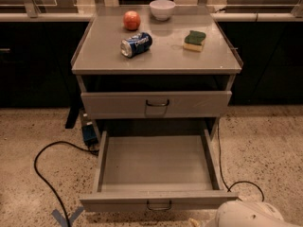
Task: Close middle drawer
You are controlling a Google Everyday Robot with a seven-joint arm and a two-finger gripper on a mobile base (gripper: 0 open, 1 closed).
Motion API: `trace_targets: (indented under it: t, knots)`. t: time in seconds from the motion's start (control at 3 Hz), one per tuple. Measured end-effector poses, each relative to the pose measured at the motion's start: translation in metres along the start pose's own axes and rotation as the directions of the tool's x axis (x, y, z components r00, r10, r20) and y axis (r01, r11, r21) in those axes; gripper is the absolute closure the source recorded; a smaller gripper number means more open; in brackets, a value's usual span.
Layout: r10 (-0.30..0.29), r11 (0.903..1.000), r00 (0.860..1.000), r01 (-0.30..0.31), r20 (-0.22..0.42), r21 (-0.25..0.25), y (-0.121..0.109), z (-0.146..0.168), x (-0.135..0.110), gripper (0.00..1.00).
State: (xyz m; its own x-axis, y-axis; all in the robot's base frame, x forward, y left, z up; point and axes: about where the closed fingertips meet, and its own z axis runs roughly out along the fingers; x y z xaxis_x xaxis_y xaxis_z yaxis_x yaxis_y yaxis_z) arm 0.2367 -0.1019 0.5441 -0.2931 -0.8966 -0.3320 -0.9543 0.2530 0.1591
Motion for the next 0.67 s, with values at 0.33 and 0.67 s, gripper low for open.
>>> trace_targets:
  t: [0.33, 0.67]
  knots:
    - [0.012, 0.9985, 1.0, -0.012, 0.012, -0.053, -0.0064, 0.0412, 0.0066, 0.0]
    - [0.009, 0.9985, 1.0, -0.007, 0.019, -0.054, -0.01, 0.0441, 0.0054, 0.0]
